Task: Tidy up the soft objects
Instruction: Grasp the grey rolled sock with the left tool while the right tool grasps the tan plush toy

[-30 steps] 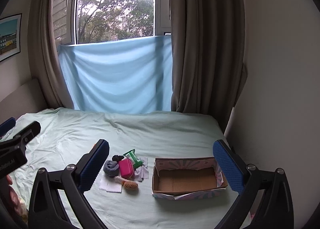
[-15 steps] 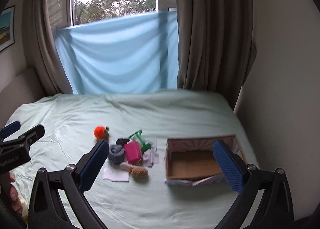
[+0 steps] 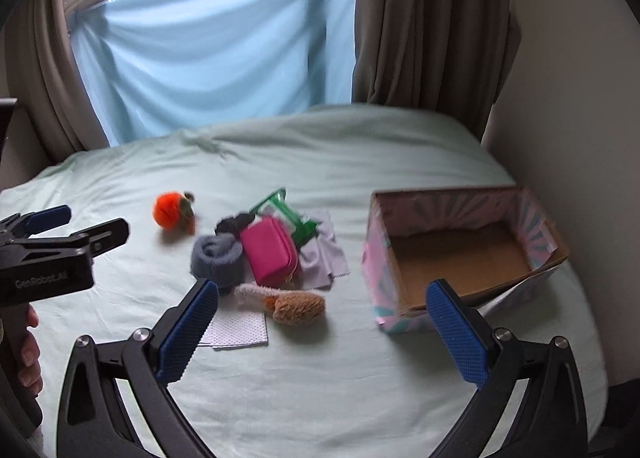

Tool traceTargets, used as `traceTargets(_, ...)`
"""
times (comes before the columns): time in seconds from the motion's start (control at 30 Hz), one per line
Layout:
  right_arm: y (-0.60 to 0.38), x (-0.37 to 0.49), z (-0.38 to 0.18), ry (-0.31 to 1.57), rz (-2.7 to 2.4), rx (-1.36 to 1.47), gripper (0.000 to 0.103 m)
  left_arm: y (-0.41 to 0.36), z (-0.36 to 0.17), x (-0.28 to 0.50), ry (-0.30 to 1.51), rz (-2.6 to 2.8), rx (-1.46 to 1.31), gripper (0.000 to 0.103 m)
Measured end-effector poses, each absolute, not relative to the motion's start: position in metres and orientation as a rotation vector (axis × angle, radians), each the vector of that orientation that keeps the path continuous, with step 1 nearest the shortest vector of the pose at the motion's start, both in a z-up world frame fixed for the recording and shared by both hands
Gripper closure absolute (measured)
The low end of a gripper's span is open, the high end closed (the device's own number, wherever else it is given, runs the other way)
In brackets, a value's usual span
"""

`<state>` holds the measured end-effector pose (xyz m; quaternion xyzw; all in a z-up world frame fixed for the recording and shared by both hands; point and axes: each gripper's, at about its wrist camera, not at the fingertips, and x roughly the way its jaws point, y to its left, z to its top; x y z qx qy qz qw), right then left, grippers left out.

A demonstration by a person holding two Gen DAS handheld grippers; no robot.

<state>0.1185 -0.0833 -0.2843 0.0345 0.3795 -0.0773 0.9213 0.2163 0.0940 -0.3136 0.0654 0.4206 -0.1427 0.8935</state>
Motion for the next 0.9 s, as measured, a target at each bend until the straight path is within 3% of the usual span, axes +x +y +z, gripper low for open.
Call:
traceTargets(0.37,-0.076,0.175,-0.400,0.829,-0.181,0.132,0.001,0.062,-0.428,0.282,0.933,-0.377,0.168,0.001)
traceTargets(0.63,-0.086,0.195,-0.446,0.863,-0.183,0.153,0.013,0.050,-0.466,0.309,0.958,-0.380,0.196,0.001)
traceTargets(0.77,-0.087,0.197,-0.451,0.852,-0.130,0.155,0.022,0.045,-0.475,0.319,0.981,-0.400,0.190,0.023)
traceTargets(0.83,-0.082,0.198,-0.451,0.847,-0.084,0.137,0.034,0.041,-0.478,0.322,0.982,-0.394,0.200,0.026)
traceTargets(0.9,-0.078,0.199,-0.451,0.843,-0.073,0.108,0.037,0.038,-0.477,0.323,0.976,-0.393,0.207,0.033)
